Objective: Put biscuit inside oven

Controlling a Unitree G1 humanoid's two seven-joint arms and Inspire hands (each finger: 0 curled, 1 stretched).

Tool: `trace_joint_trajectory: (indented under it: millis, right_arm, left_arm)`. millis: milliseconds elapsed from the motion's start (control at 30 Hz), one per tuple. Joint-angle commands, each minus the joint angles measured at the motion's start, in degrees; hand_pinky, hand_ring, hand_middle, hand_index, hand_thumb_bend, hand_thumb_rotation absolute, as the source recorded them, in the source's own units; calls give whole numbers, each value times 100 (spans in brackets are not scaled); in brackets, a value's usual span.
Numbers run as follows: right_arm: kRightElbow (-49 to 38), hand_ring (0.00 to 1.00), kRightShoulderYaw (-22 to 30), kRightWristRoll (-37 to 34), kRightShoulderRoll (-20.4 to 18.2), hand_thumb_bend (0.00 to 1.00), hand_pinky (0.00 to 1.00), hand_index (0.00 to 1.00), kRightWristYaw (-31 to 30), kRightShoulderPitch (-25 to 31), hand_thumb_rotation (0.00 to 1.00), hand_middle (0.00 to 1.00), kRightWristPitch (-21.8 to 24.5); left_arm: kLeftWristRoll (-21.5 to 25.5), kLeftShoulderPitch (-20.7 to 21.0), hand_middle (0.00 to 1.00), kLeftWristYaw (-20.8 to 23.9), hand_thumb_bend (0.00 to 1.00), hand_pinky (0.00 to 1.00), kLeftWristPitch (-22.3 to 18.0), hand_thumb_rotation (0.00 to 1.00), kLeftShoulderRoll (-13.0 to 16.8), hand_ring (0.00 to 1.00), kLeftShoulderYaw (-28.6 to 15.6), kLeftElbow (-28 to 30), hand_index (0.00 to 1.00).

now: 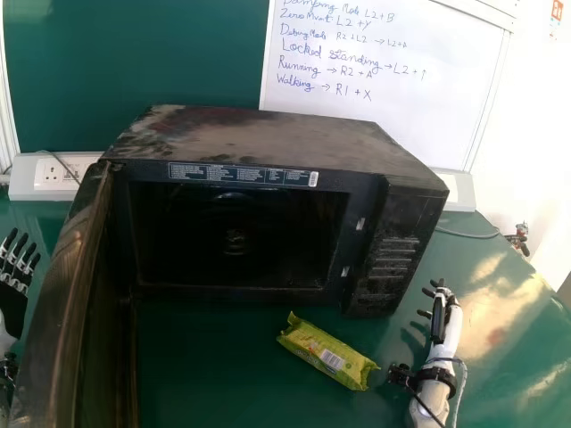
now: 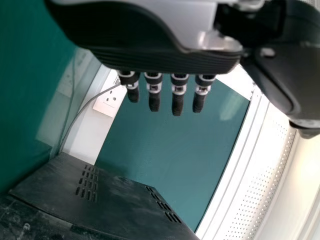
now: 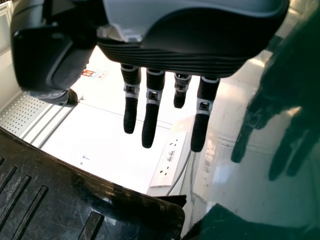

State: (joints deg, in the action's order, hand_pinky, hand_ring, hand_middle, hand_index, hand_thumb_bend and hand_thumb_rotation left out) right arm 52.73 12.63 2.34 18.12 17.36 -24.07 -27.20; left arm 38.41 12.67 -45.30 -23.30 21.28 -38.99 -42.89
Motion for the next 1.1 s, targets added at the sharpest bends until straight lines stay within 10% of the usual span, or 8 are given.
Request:
trace_joint_trajectory:
  millis: [0, 333, 700, 1067]
  right_arm:
    - [206, 60, -15, -5, -133, 65, 54, 76, 11, 349, 100, 66, 152]
    - [253, 58, -37, 48, -141, 65, 52, 76, 30, 395, 100, 65, -279]
    - [730, 54, -45, 78, -114, 74, 44, 75, -167, 422, 100, 64, -1860]
    - [759, 70, -582, 969, 447, 97, 62, 81, 225, 501, 96, 73, -2879]
  left_arm:
    - [18, -256, 78, -1, 0, 72, 17, 0, -267, 71, 6, -190, 95]
    - [1, -268, 81, 24, 0, 85, -13, 0, -284, 74, 17, -142, 96]
    - [-4, -289, 83, 48, 0, 100, 18, 0, -292, 79, 16, -110, 97]
    - [-4, -376, 83, 153, 0, 100, 87, 0, -338, 79, 20, 77, 98]
